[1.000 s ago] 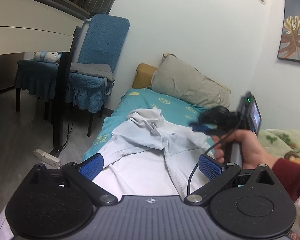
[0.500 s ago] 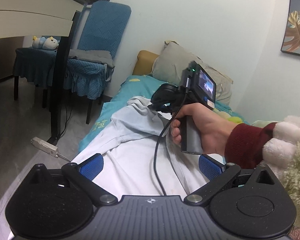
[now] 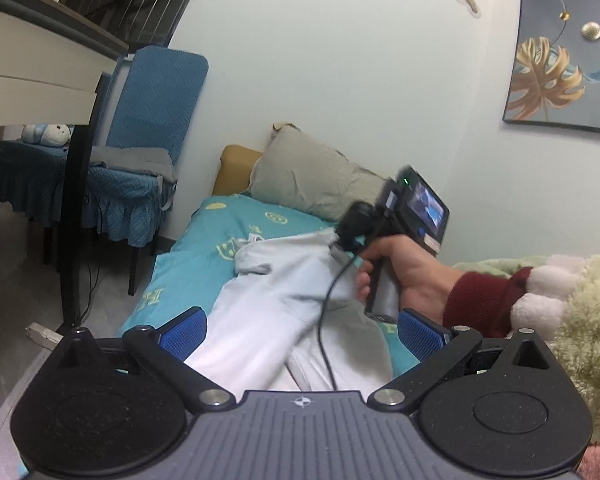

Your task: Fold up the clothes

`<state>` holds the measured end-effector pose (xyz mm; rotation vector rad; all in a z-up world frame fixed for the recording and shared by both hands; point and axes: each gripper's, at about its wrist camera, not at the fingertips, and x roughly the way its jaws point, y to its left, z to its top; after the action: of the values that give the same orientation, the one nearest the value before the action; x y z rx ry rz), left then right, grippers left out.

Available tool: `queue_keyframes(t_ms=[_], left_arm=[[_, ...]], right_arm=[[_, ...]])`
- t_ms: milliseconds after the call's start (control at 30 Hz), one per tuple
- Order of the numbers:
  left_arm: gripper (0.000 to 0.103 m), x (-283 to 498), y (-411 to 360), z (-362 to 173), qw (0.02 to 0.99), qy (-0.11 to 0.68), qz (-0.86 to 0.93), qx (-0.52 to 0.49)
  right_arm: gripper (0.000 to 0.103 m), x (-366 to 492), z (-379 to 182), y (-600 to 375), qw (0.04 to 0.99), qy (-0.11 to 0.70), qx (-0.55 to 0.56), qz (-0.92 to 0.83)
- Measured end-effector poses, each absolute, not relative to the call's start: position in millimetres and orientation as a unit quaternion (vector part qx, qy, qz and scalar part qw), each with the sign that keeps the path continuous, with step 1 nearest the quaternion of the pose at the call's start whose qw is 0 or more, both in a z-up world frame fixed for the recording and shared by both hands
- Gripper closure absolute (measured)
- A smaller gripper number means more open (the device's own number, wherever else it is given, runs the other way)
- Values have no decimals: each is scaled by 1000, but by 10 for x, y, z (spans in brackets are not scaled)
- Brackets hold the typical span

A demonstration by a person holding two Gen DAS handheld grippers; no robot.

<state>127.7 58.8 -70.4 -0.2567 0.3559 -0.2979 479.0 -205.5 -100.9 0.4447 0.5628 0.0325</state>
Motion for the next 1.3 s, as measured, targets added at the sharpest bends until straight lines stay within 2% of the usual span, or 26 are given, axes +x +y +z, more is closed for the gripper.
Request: queue_keyframes(t_ms=[33, 100, 133, 167, 200, 300, 500, 700, 800, 867, 1000, 1100, 1200, 1233, 1267, 1300], left_arm=[[0, 1292, 583, -710, 964, 180, -146, -127], [0, 1300, 588, -714, 964, 182, -142, -129], [0, 1300, 595, -714, 964, 183, -141, -129], [0, 1298, 603, -712, 964, 184, -139, -129], [0, 1296, 611, -711, 964, 185, -137, -130], [0, 1284, 623, -687, 966, 184, -132, -126], [0, 1218, 640, -644, 969, 183, -116, -122], [0, 1260, 694, -675, 967, 205, -92, -124], [0, 1289, 728, -691, 964, 211, -91, -132], [0, 1312, 743, -705, 962, 217, -91, -136], [0, 1335, 740, -709, 963, 215, -94, -130], [0, 1362, 692, -730, 963, 225, -93, -114], [0, 1360, 621, -734, 965, 230, -93, -89], [0, 1345, 592, -728, 966, 228, -94, -80], [0, 1328, 563, -721, 967, 225, -95, -70], [0, 1307, 535, -709, 968, 223, -96, -63]], right_arm=[[93, 4776, -1069, -2114, 931, 282, 231, 19], [78, 4748, -1188, -2233, 920, 294, 256, 25], [46, 4734, -1248, -2292, 915, 300, 269, 28], [17, 4672, -1236, -2292, 918, 289, 269, 34], [13, 4598, -1207, -2276, 924, 274, 265, 41], [16, 4308, -1138, -2238, 923, 262, 276, 47], [16, 3772, -1198, -2181, 882, 307, 353, 59], [15, 3624, -1582, -2101, 836, 341, 430, 26], [45, 3708, -1674, -2072, 840, 329, 432, 9], [99, 3766, -1634, -2124, 851, 297, 433, 0], [99, 3789, -1504, -2169, 893, 247, 374, -46], [98, 3879, -1645, -2212, 889, 292, 348, -57], [94, 3869, -1620, -2212, 894, 315, 316, -38], [88, 3853, -1586, -2206, 896, 321, 305, -29], [64, 3815, -1536, -2200, 898, 324, 295, -19], [46, 3744, -1465, -2187, 903, 322, 285, -11]])
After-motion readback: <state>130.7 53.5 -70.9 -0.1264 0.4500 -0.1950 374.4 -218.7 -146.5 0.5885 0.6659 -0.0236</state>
